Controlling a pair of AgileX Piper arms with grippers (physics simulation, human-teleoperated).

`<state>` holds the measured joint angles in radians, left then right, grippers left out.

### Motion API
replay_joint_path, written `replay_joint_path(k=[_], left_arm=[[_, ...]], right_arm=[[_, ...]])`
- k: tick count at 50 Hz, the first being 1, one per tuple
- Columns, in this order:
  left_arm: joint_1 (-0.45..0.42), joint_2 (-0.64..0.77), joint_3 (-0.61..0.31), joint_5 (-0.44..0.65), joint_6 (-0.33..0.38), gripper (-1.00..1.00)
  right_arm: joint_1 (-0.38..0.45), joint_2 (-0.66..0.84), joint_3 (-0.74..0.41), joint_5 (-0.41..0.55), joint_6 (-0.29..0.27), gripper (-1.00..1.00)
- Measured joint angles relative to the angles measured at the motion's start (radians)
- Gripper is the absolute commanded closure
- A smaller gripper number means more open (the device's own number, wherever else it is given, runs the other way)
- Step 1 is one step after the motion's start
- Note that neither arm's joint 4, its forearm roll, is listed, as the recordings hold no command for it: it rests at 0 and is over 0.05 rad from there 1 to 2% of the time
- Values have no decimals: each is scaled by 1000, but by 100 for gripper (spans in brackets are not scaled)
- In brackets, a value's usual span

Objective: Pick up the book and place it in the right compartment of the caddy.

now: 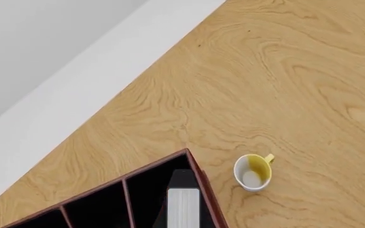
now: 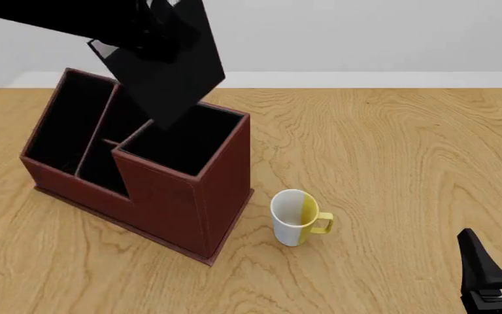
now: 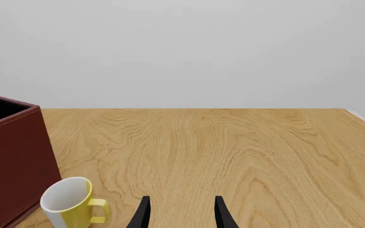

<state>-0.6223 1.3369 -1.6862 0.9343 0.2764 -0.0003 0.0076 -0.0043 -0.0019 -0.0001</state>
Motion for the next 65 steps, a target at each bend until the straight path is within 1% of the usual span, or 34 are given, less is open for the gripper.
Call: replay_joint_path(k=[13, 35, 65], left_arm=[[16, 40, 17, -35, -6, 100], [36, 91, 127, -126, -3, 100], [74, 139, 230, -225, 13, 100]], right_arm=[[0, 0, 0, 0, 0, -100], [0, 0, 0, 0, 0, -100], [0, 0, 0, 0, 0, -100]])
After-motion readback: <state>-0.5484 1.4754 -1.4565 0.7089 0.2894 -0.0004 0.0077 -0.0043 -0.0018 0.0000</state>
